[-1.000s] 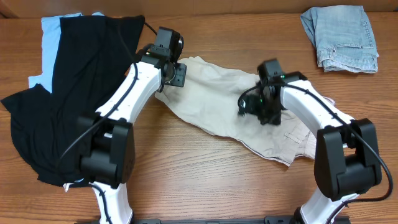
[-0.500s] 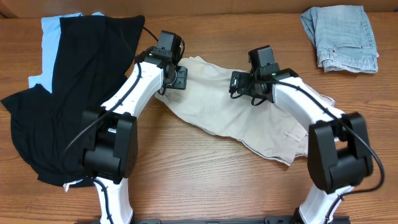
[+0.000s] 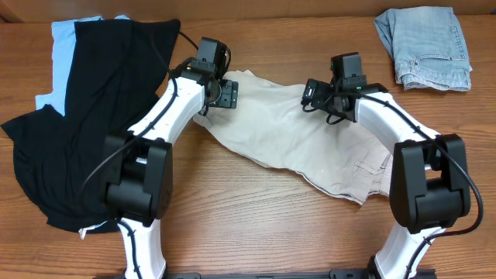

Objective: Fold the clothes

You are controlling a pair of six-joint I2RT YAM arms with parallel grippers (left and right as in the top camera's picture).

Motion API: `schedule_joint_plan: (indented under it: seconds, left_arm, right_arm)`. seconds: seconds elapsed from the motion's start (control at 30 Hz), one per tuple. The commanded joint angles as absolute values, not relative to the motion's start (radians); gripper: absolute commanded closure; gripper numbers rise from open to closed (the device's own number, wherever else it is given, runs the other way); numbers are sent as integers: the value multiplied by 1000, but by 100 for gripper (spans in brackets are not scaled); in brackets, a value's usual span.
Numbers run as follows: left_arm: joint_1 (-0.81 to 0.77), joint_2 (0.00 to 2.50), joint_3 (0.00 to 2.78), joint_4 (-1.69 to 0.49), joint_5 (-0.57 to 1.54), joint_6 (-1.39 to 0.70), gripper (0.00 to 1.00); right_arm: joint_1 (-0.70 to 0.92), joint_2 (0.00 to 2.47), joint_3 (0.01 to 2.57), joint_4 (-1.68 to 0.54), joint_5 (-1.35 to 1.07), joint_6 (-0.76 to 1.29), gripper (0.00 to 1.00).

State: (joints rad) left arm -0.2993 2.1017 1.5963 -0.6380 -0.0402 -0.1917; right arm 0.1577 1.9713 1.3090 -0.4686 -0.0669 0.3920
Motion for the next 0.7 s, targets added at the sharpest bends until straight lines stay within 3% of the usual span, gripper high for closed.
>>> schedule_joint_plan:
  seconds: [0.0, 0.13, 0.33, 0.67]
  left_arm:
    - [-294, 2161, 1605, -619, -33, -178, 21]
    - [-294, 2199, 1605, -617, -41, -157, 31]
    - [-292, 2217, 1605, -680, -125, -163, 32]
    - [-185, 2218, 1605, -933, -198, -437, 44]
  right_arm:
    - [131, 1903, 1346, -507, -138, 396, 0]
    - [120, 1825, 1391, -600, -132, 387, 0]
    - [115, 1768, 1436, -705, -102, 385, 0]
    - [111, 1763, 1436, -895, -15, 398, 0]
